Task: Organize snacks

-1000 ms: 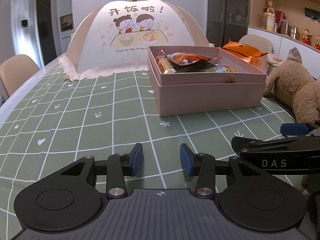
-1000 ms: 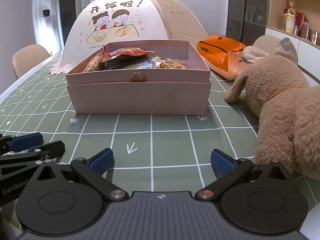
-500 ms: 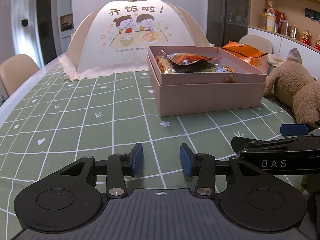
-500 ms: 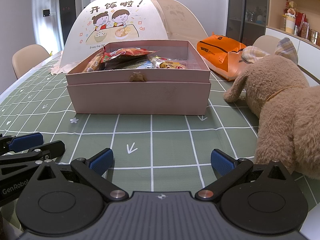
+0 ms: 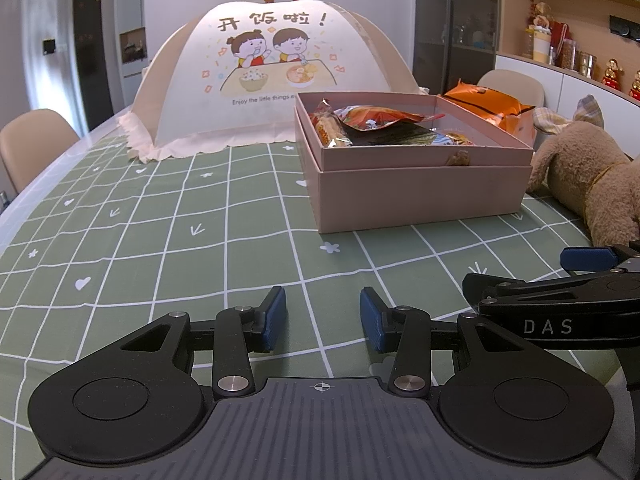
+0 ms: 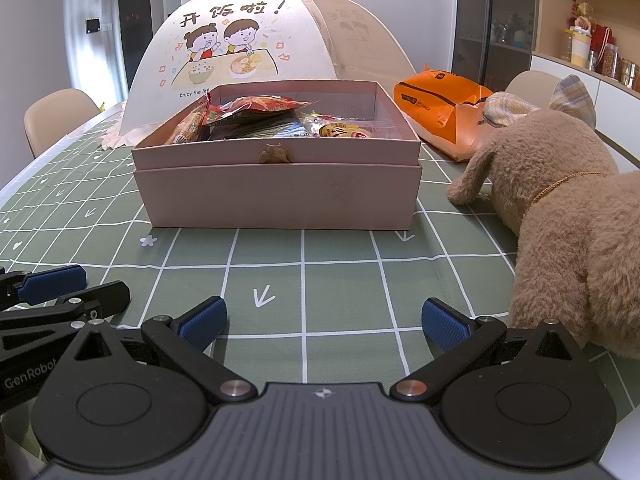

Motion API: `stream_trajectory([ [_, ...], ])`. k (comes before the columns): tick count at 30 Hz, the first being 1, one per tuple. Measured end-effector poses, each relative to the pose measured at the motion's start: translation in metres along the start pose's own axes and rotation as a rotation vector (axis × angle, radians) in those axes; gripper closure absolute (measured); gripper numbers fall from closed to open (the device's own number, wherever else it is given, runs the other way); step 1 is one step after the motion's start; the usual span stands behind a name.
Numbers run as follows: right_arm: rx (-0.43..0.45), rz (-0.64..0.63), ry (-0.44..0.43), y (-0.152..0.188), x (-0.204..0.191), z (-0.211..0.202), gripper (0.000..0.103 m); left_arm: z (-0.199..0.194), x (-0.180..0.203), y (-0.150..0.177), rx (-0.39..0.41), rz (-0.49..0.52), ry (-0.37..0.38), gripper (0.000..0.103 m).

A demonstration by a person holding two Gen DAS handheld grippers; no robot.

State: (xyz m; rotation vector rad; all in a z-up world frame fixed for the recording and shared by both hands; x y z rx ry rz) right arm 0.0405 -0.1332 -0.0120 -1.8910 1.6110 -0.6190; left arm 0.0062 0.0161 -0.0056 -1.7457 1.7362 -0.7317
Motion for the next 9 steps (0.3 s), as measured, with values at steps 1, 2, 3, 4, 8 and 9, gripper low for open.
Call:
stream_trajectory([
  [1,0.000,0.000,0.000,0.0000,0.0000,0.0000,0.000,0.0000,0.0000,0.0000,0.000,0.000,0.001,0.057],
  [2,0.000,0.000,0.000,0.0000,0.0000,0.0000,0.000,0.0000,0.0002,0.0000,0.000,0.001,-0.001,0.057],
  [3,0.000,0.000,0.000,0.0000,0.0000,0.0000,0.000,-0.0002,0.0011,0.0001,0.000,0.004,-0.002,0.057],
  [4,0.000,0.000,0.000,-0.0001,0.0001,0.0001,0.000,-0.0004,0.0019,0.0000,0.001,0.009,-0.004,0.059],
  [8,0.000,0.000,0.000,0.0000,-0.0001,0.0000,0.000,-0.0009,0.0022,-0.0002,0.002,0.011,0.006,0.061],
  [9,0.000,0.000,0.000,0.0000,-0.0001,0.0000,0.000,-0.0008,0.0015,-0.0002,0.002,0.007,0.010,0.062],
])
Point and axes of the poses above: each gripper's, at about its wrist camera, not at the fingertips, and z roughly the way its jaws point, x to its right, y to its underside, the point moved 1 cm from there along z, roughly the way its jaws point, and after that the axes turned 7 degrees about -x, right-handed, at the moved point
